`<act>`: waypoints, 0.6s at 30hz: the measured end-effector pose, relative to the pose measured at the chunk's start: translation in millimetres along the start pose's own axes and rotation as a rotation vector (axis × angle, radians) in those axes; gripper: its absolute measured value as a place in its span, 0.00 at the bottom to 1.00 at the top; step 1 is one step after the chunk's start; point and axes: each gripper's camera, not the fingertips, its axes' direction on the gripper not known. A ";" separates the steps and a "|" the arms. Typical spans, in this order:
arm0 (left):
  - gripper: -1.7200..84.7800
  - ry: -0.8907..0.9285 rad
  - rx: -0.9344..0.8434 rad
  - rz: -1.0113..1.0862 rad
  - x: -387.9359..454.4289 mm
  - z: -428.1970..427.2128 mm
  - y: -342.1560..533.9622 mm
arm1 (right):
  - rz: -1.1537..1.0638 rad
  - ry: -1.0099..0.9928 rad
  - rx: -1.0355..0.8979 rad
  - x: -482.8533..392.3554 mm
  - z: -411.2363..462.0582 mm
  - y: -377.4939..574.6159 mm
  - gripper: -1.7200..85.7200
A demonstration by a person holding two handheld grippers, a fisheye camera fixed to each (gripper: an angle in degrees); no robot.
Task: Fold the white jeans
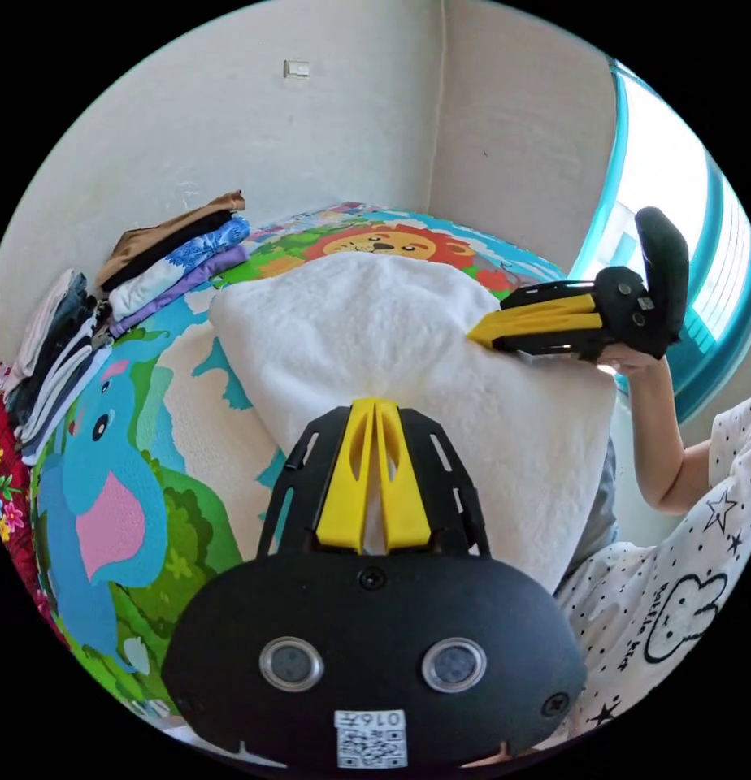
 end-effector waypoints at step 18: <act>0.18 0.565 -0.039 -0.281 -89.4 20.4 223.0 | 0.122 -0.019 0.573 -23.2 -194.4 126.6 0.22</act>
